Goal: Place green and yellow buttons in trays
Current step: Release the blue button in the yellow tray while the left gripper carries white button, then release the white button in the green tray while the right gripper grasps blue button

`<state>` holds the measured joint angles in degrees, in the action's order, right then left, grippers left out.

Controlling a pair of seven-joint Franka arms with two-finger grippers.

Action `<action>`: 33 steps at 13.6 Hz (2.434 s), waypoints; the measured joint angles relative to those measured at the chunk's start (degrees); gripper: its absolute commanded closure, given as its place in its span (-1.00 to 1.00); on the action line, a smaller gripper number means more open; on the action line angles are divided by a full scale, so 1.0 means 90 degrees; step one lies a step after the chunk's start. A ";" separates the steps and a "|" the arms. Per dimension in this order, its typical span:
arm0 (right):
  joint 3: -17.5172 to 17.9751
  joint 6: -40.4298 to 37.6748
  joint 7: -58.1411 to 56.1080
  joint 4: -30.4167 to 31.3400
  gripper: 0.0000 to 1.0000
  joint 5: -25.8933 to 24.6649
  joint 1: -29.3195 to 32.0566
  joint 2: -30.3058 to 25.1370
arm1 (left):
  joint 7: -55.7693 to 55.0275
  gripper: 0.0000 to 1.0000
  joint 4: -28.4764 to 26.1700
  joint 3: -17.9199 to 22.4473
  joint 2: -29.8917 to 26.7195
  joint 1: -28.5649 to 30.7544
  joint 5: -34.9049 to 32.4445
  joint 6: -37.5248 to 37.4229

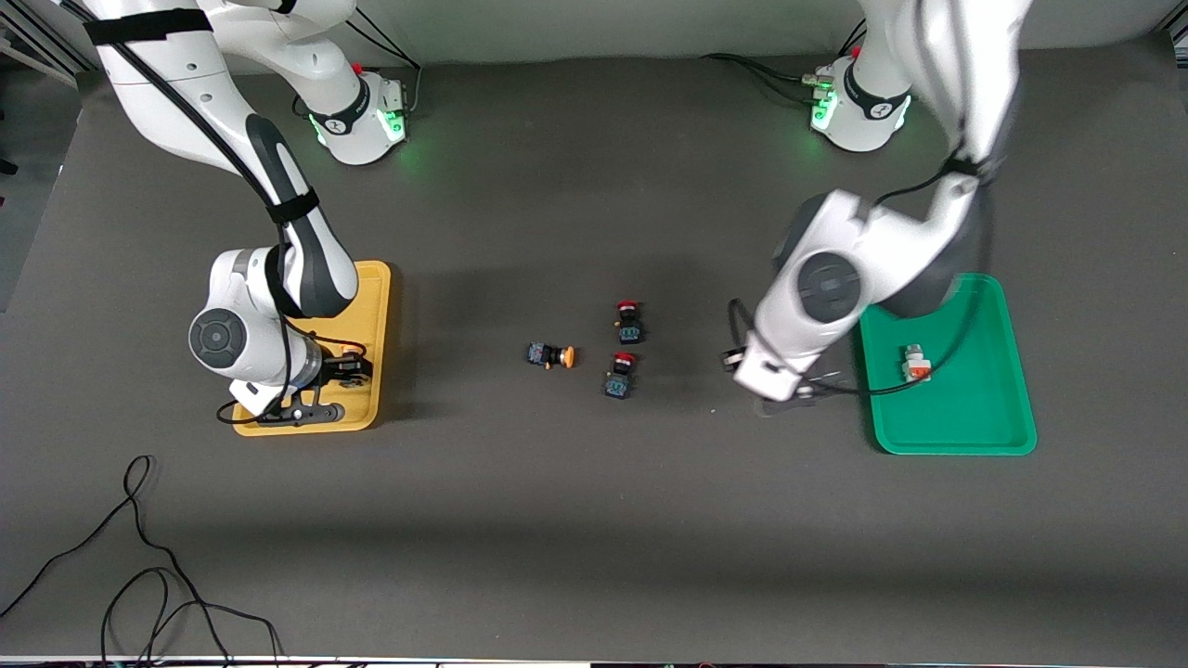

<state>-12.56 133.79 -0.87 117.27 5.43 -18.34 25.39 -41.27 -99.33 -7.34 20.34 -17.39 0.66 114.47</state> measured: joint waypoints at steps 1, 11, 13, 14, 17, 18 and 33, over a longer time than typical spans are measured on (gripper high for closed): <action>0.0000 0.0000 0.0000 -0.0002 -0.99 0.0000 -0.0002 -0.0021 | 0.0401 0.76 0.0005 0.0015 -0.0284 0.0251 0.0126 -0.0419; 0.0107 -0.0056 0.4024 -0.0742 -0.87 0.0521 -0.1759 -0.0218 | 0.4680 0.75 -0.0595 0.0129 -0.0589 0.3446 -0.0188 -0.0843; 0.0108 -0.0056 0.5624 -0.1098 -0.77 0.0618 -0.2087 0.0064 | 0.4830 0.75 -0.1207 0.0123 -0.0402 0.3528 -0.0523 0.0105; 0.0108 -0.0054 0.6368 -0.1319 -0.77 0.0784 -0.2168 0.0244 | 0.4849 0.75 -0.1560 0.0121 -0.0305 0.3543 -0.0656 0.0640; 0.0111 -0.0054 0.7983 -0.1970 -0.77 0.1139 -0.2245 0.0740 | 0.4883 0.69 -0.2474 0.0117 -0.0022 0.3630 -0.0789 0.2068; 0.0115 -0.0056 0.8411 -0.2093 -0.78 0.1161 -0.2256 0.0848 | 0.4915 0.44 -0.2602 0.0117 0.0058 0.3667 -0.0794 0.2269; 0.0134 0.0008 1.0050 -0.2429 -0.60 0.1376 -0.3067 0.1862 | 0.5295 -0.99 -0.0028 -0.0002 -0.0427 0.3721 -0.0799 -0.1121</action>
<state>-11.35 133.86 89.58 95.41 17.82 -45.94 42.15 6.39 -99.58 -7.36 16.50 16.10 -6.54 104.38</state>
